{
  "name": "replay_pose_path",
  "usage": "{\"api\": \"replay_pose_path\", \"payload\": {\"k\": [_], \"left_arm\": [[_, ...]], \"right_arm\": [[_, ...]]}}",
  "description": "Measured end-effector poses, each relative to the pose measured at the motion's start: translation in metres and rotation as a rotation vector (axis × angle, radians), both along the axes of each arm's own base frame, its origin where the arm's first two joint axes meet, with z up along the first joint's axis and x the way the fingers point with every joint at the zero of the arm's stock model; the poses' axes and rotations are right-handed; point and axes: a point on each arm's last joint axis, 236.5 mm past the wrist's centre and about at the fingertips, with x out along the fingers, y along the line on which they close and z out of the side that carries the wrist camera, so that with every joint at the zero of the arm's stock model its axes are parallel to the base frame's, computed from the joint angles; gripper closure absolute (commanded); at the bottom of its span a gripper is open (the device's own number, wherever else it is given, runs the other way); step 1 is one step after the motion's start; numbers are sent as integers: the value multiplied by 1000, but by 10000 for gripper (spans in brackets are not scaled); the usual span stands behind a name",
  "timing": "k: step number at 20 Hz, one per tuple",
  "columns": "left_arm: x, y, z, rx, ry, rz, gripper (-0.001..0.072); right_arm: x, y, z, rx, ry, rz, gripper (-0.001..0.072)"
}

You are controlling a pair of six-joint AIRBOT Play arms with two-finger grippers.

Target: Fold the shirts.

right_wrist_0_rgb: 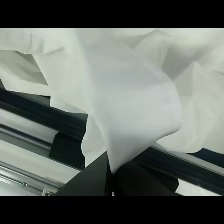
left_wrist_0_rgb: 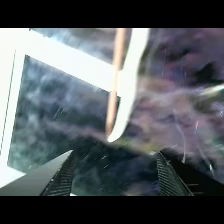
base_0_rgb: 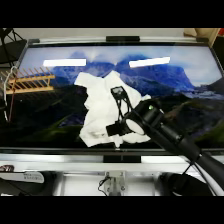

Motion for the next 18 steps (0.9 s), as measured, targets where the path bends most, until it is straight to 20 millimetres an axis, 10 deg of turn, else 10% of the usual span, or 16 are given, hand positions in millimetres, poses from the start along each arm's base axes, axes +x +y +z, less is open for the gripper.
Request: {"api": "replay_pose_path", "payload": {"k": [14, 18], "left_arm": [[-28, 11, -80, -141, 66, -1, 186], [-23, 14, -90, -138, 59, -17, 389]], "right_arm": [[7, -4, 1, -12, -26, -27, 657], [7, -4, 1, -8, -24, -50, 657]]}}
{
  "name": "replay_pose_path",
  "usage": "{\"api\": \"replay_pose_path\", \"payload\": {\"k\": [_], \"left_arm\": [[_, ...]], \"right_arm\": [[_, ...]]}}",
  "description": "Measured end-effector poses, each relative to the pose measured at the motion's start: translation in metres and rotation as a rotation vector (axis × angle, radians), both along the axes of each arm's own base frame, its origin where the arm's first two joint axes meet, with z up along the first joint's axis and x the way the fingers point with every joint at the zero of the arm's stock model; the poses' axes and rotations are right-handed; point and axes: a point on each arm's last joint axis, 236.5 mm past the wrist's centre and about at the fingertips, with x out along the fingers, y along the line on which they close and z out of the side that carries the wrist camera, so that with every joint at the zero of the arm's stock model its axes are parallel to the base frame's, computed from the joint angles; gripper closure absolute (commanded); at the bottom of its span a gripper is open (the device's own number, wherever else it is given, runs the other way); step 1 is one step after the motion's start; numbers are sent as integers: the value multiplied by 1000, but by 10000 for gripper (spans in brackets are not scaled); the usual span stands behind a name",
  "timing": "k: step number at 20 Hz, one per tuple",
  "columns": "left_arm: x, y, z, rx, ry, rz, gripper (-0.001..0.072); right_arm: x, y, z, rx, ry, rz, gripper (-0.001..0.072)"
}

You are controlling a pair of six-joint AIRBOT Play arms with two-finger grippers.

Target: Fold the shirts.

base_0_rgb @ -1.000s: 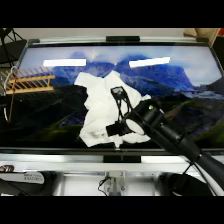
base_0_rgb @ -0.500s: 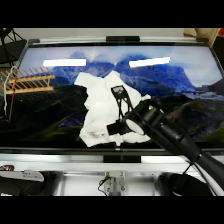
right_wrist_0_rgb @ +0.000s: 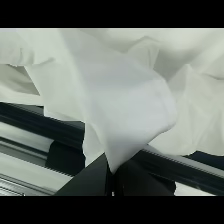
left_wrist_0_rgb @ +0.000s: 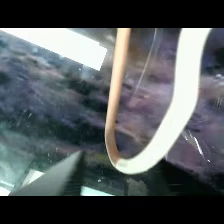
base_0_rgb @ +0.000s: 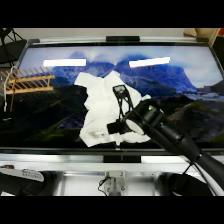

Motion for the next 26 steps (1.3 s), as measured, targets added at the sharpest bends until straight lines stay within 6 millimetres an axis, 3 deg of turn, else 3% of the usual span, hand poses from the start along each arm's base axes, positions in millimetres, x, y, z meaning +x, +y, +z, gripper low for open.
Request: {"api": "replay_pose_path", "payload": {"k": [7, 10, 18, 22, 26], "left_arm": [[11, 5, -7, 25, -24, -43, 438], [15, 6, -8, 34, -31, -64, 650], [26, -7, -6, 32, -36, -121, 657], [42, -21, 16, 51, -79, -131, 657], [50, -24, 62, 106, -157, -105, 657]], "right_arm": [[1, 0, 0, 8, 1, -22, 657], [1, 1, 0, 9, 1, -24, 657], [3, -1, 1, 3, -9, -26, 656], [2, -3, 2, 0, -9, -27, 657], [-1, -9, 16, 16, -31, -30, 657]]}}
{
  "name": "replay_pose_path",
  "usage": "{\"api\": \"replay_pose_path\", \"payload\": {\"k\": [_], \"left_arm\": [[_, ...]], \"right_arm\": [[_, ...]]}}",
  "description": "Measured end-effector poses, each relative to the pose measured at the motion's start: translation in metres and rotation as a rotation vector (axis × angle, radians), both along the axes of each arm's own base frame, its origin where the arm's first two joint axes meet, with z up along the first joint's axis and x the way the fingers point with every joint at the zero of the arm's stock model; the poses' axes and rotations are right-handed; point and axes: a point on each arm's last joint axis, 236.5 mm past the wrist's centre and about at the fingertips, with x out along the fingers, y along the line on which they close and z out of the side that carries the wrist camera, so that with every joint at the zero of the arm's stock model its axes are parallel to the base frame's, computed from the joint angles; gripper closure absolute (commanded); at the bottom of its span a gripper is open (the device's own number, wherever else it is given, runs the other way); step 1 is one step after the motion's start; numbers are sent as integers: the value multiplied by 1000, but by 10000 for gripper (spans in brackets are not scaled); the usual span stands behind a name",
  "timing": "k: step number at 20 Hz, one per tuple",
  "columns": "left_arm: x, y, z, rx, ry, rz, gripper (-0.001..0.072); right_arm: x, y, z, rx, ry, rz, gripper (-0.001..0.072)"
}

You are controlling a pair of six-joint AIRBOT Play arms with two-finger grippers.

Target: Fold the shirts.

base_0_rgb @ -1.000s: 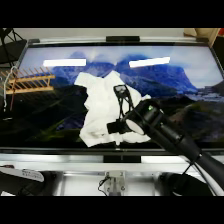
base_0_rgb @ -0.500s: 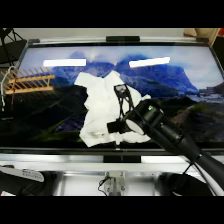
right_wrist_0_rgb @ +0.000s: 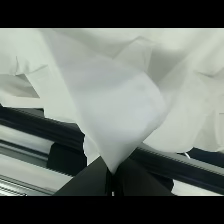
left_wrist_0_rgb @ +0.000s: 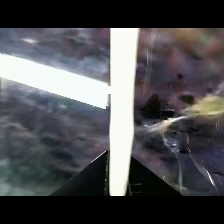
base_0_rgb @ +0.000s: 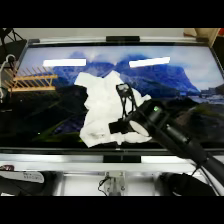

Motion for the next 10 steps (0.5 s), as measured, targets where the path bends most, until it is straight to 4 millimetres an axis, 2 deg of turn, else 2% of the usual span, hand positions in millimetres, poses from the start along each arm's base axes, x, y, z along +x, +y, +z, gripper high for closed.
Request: {"api": "replay_pose_path", "payload": {"k": [4, 6, 8, 10], "left_arm": [[-1, -10, 63, 40, -104, 56, 657], [2, -34, 99, 42, -167, 45, 657], [9, -78, 136, 17, -242, 0, 657], [11, -141, 166, -30, -290, -94, 657]], "right_arm": [[2, -19, 22, -7, -66, -15, 657], [4, -30, 27, -35, -90, -29, 656], [9, -36, 28, -57, -112, -40, 656], [17, -43, 27, -95, -137, -40, 657]]}}
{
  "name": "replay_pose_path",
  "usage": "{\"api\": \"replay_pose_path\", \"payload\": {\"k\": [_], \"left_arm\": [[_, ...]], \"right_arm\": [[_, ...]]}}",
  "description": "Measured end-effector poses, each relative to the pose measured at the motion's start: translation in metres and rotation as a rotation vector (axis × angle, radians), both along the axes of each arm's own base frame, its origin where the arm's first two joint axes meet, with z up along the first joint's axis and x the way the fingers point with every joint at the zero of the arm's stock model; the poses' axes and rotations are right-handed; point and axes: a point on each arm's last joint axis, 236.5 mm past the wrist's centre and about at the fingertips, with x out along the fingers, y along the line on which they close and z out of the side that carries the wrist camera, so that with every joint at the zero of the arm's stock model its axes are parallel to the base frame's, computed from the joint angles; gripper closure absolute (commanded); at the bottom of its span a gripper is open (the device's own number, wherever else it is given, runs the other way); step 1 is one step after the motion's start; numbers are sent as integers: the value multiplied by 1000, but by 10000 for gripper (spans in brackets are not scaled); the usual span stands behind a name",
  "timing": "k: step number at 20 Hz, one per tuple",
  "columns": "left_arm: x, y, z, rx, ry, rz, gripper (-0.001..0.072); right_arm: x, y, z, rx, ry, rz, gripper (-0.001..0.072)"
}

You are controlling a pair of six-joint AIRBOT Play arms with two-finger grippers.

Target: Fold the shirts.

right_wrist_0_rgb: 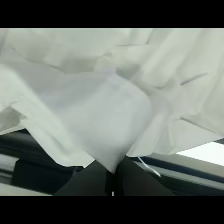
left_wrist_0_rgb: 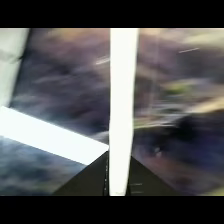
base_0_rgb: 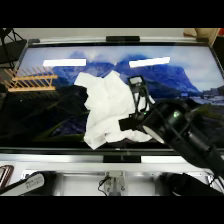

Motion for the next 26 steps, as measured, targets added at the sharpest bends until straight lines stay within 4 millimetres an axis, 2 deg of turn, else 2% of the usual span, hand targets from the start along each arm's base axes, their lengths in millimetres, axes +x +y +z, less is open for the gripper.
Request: {"api": "replay_pose_path", "payload": {"k": [2, 4, 5, 7, 9, 11, 13, 14, 16, 19, 23, 26], "left_arm": [[-13, -77, 20, -29, -11, -153, 658], [-50, -152, 25, -43, 34, -332, 657], [-78, -184, 22, -37, 79, -421, 658], [-139, -224, 9, -1, 183, -569, 657], [-198, -255, -4, 21, 267, -722, 658], [-252, -271, -20, 57, 354, -847, 658], [-292, -280, -32, 93, 413, -940, 658], [-309, -282, -39, 110, 441, -970, 658], [-332, -282, -48, 141, 470, -987, 658], [-349, -286, -60, 161, 488, -988, 658], [-351, -303, -75, 163, 470, -967, 658], [-343, -298, -68, 185, 443, -908, 658]], "right_arm": [[11, -10, -1, -38, -21, -4, 657], [24, -24, -1, -61, -30, -18, 657], [31, -33, -2, -72, -32, -20, 657], [44, -50, -2, -93, -31, -27, 657], [52, -68, -3, -113, -24, -33, 657], [59, -83, -3, -127, -17, -34, 656], [63, -93, -4, -136, -10, -34, 657], [64, -97, -4, -140, -7, -34, 657], [66, -101, -5, -142, -4, -29, 657], [66, -97, -5, -118, 2, -13, 656], [65, -92, -3, -92, -2, 7, 657], [66, -92, 0, -90, -10, 12, 656]]}}
